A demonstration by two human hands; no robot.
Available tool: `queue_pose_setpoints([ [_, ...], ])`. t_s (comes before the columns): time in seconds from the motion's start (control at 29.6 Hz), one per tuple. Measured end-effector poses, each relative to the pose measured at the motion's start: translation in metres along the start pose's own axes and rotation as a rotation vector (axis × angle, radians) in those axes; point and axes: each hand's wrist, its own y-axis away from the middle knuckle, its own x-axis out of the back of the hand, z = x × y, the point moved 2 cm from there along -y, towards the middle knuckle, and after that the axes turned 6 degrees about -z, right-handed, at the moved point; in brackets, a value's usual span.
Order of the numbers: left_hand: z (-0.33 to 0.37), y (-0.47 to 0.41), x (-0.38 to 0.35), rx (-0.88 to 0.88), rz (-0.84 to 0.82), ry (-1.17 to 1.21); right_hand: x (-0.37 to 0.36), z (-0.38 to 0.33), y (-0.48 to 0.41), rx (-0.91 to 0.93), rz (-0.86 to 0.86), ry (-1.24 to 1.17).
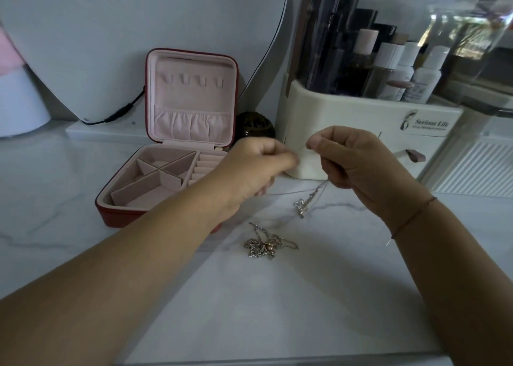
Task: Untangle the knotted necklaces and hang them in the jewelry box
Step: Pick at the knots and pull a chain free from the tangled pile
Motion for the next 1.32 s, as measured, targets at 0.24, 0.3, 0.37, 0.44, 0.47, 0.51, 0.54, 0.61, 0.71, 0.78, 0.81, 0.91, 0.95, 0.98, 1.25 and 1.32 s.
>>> queue_pose_setpoints([
  [0.24,0.015,-0.005,0.016,-0.072,-0.010,0.610,-0.012,-0.002,0.007,0.011,-0.304,0.033],
  [0.3,0.010,-0.005,0.013,-0.047,-0.033,0.566,-0.015,-0.005,0.009,0.074,-0.410,-0.085],
  [0.37,0.004,-0.005,0.008,-0.008,-0.090,0.492,-0.015,-0.007,0.009,0.125,-0.451,-0.227],
  [0.44,-0.001,-0.005,0.002,0.077,-0.166,0.499,-0.011,-0.008,0.008,0.153,-0.417,-0.322],
  [0.47,-0.003,-0.004,-0.002,0.129,-0.211,0.513,-0.009,-0.009,0.007,0.158,-0.383,-0.341],
  [0.51,-0.004,-0.003,-0.005,0.172,-0.259,0.512,-0.007,-0.010,0.006,0.160,-0.346,-0.348],
  [0.54,-0.005,-0.003,-0.008,0.202,-0.304,0.496,-0.005,-0.010,0.006,0.161,-0.311,-0.352],
  [0.61,-0.007,-0.001,-0.013,0.223,-0.370,0.445,-0.003,-0.011,0.005,0.161,-0.257,-0.369],
  [0.71,-0.008,0.002,-0.019,0.176,-0.392,0.354,-0.002,-0.012,0.005,0.166,-0.211,-0.372],
  [0.78,-0.010,0.004,-0.022,0.145,-0.349,0.278,-0.001,-0.012,0.005,0.176,-0.188,-0.370],
  [0.81,-0.011,0.003,-0.023,0.130,-0.304,0.232,-0.001,-0.013,0.005,0.182,-0.176,-0.371],
  [0.91,-0.015,0.001,-0.024,0.063,-0.186,0.144,-0.002,-0.013,0.004,0.191,-0.144,-0.369],
  [0.95,-0.014,0.000,-0.024,0.041,-0.170,0.135,-0.002,-0.013,0.004,0.191,-0.139,-0.363],
  [0.98,-0.014,0.000,-0.024,0.019,-0.163,0.133,-0.002,-0.013,0.004,0.191,-0.138,-0.354],
  [1.25,-0.011,0.002,-0.026,-0.069,-0.184,0.148,-0.004,-0.013,0.004,0.187,-0.134,-0.344],
  [1.32,-0.010,0.003,-0.024,-0.061,-0.181,0.173,-0.003,-0.014,0.004,0.184,-0.105,-0.336],
])
